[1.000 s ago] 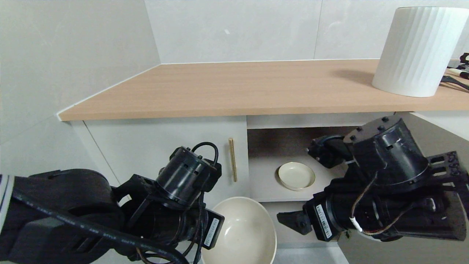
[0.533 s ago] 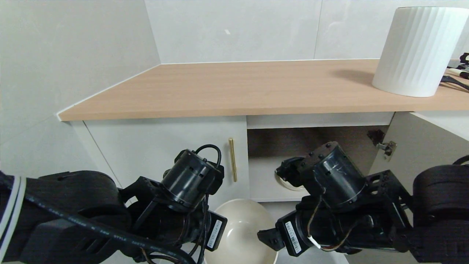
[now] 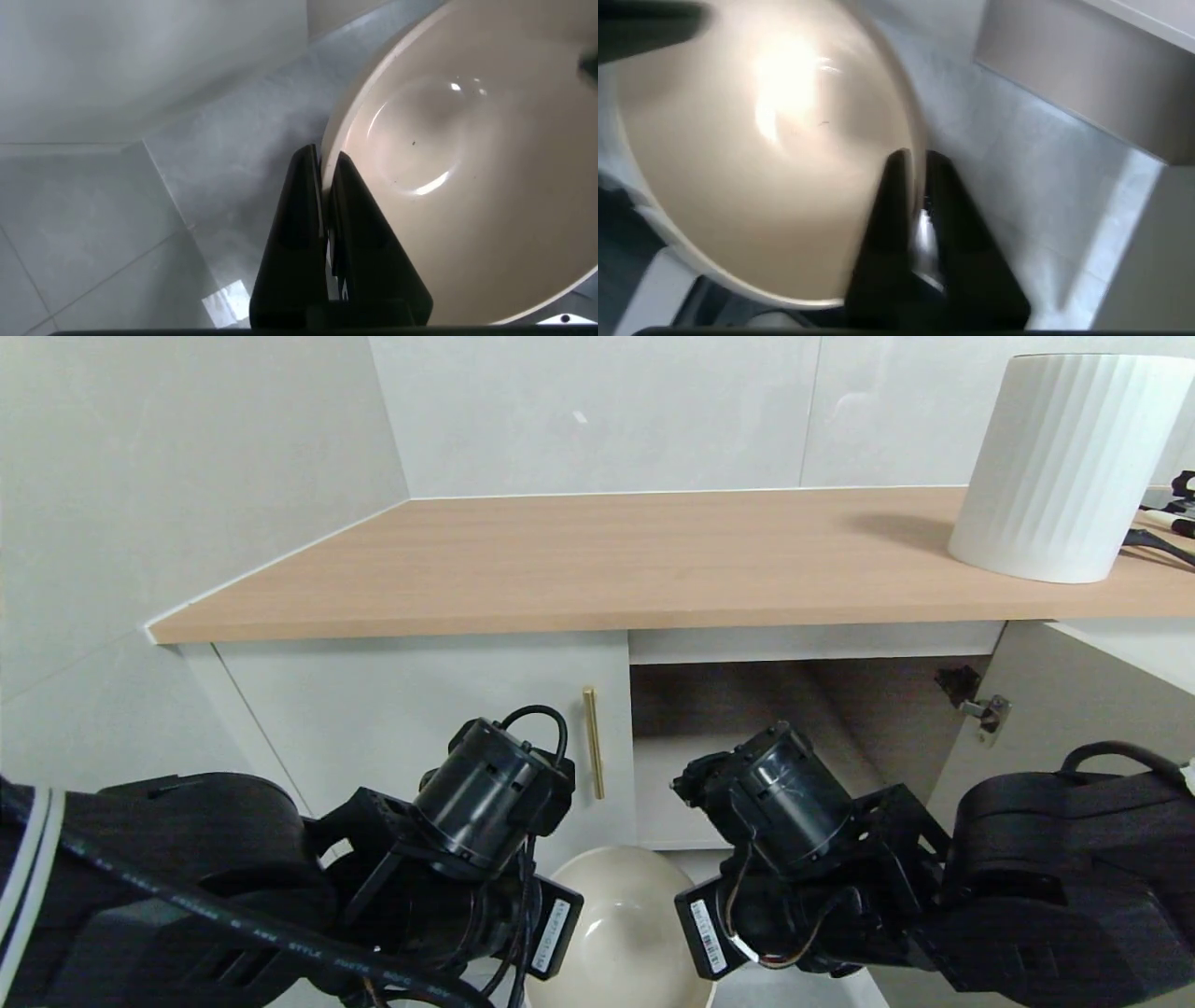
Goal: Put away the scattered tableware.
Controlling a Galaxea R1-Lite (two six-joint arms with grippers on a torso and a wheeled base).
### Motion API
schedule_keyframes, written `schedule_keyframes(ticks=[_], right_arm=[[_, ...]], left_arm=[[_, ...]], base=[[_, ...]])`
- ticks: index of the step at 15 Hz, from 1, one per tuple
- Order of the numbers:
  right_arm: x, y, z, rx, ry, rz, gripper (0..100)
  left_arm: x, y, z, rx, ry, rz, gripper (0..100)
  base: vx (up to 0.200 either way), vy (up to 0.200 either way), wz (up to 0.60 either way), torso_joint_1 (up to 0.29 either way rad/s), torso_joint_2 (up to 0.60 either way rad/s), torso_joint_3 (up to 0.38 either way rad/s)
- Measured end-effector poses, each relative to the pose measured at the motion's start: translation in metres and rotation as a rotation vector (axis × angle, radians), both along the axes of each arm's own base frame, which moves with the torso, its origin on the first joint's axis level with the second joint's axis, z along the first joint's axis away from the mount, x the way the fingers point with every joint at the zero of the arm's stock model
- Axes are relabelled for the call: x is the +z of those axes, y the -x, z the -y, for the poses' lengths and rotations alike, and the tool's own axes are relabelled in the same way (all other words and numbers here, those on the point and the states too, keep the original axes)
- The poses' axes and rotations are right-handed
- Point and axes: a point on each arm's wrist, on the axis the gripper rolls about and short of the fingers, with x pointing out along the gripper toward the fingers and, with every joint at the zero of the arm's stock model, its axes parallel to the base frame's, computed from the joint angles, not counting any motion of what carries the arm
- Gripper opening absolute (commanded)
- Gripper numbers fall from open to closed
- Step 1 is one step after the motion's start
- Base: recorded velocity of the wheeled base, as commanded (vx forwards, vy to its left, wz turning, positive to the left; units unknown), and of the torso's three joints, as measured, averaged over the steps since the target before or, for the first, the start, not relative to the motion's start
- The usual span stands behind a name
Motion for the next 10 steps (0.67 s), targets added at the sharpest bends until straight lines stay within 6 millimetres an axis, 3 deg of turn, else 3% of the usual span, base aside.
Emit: schedule_keyframes(ticks=[2, 3, 10], right_arm=[[-0.0014, -0.0003, -0.0010, -0.002, 0.005, 0.002, 0], [-0.0018, -0.0005, -0.0010, -0.007, 0.008, 0.005, 0], [-0.0006, -0.0047, 0.0029, -0.062, -0.002, 0.008, 0]], left_arm=[[-0.0001, 0.0002, 0.0003, -0.001, -0.001, 0.000, 0], [-0.0003, 0.0003, 0.0002, 0.000, -0.001, -0.001, 100], [0.0059, -0.0010, -0.0001, 0.046, 0.020, 0.034, 100]], base=[[0.000, 0.000, 0.00, 0.000, 0.00, 0.000], [0.000, 0.000, 0.00, 0.000, 0.00, 0.000], [0.000, 0.000, 0.00, 0.000, 0.00, 0.000]])
